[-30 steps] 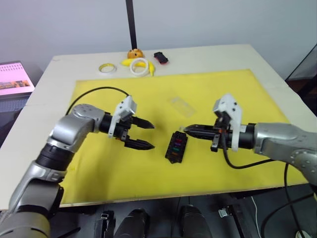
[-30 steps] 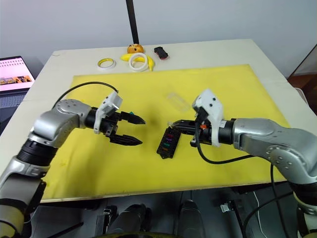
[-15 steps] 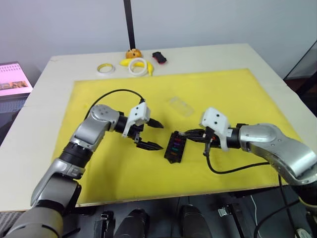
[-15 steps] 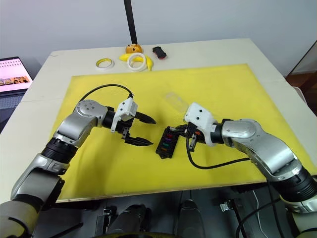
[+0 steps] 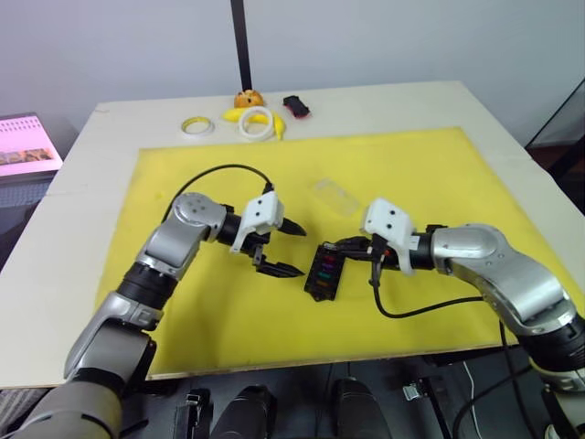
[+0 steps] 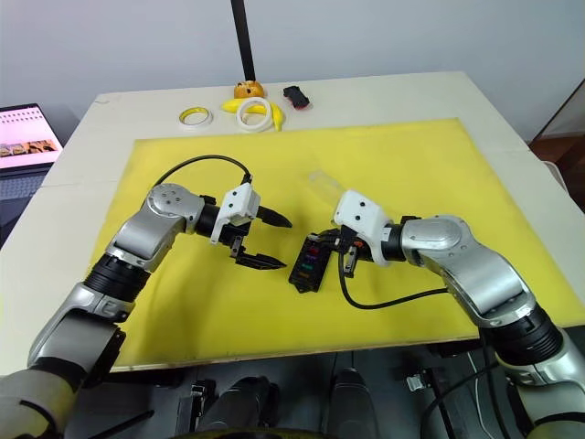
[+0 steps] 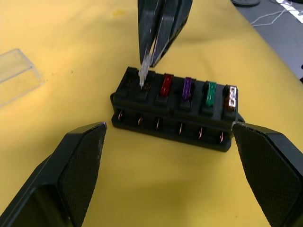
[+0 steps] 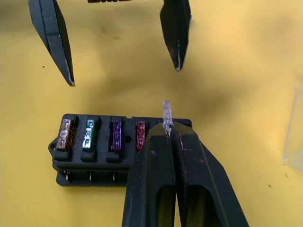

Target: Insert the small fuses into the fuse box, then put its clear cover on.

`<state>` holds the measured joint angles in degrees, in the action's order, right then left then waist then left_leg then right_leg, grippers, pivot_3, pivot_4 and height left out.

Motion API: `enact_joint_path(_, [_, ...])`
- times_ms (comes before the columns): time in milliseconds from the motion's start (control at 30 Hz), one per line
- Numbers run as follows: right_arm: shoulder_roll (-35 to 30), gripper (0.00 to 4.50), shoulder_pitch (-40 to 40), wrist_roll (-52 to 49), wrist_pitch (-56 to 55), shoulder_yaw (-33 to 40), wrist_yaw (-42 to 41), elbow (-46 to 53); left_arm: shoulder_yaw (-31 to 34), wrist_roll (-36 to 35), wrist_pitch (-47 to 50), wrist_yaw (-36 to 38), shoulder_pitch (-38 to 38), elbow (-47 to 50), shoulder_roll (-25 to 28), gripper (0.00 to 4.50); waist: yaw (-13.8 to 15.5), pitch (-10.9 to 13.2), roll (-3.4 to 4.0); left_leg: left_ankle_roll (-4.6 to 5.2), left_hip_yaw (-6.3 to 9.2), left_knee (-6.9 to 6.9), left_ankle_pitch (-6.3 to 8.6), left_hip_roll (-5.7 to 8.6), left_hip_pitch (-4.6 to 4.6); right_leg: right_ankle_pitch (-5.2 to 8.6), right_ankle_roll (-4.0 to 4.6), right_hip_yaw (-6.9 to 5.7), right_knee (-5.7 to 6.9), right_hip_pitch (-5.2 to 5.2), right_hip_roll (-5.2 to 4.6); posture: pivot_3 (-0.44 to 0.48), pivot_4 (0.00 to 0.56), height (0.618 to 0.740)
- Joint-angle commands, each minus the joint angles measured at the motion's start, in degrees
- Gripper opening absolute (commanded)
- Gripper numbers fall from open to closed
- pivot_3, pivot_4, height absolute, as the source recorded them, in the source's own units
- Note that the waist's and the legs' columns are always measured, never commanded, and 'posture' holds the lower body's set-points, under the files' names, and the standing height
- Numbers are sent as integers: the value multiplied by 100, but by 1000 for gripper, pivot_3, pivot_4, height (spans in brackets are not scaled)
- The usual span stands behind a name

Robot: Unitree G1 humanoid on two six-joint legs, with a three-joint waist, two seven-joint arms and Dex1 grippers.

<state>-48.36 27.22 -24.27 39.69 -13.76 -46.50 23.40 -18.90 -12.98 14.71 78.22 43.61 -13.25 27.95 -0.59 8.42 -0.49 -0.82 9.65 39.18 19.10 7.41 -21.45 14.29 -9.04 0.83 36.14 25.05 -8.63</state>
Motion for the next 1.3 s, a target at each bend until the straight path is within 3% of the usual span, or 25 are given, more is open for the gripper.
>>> enact_joint_path(33, [38, 0, 31, 133, 3, 95, -47, 89, 82, 6, -23, -17, 61, 188, -2, 4440, 0, 0, 0, 0, 0, 0, 0, 0, 0, 0, 0, 0, 0, 0, 0, 0, 150, 740])
enact_joint_path(1000, [198, 0, -147, 652, -10, 53, -205, -12, 50, 63, 13, -51, 36, 300, -62, 4440, 0, 0, 0, 0, 0, 1, 0, 0, 1, 0, 0, 0, 1, -1, 0, 0, 150, 740])
enact_joint_path(1300, [216, 0, 79, 292, 380, 428, -312, 250, 78, 86, 5, -39, 47, 254, -41, 4440, 0, 0, 0, 0, 0, 1, 0, 0, 0, 0, 0, 0, 1, 0, 0, 0, 150, 740])
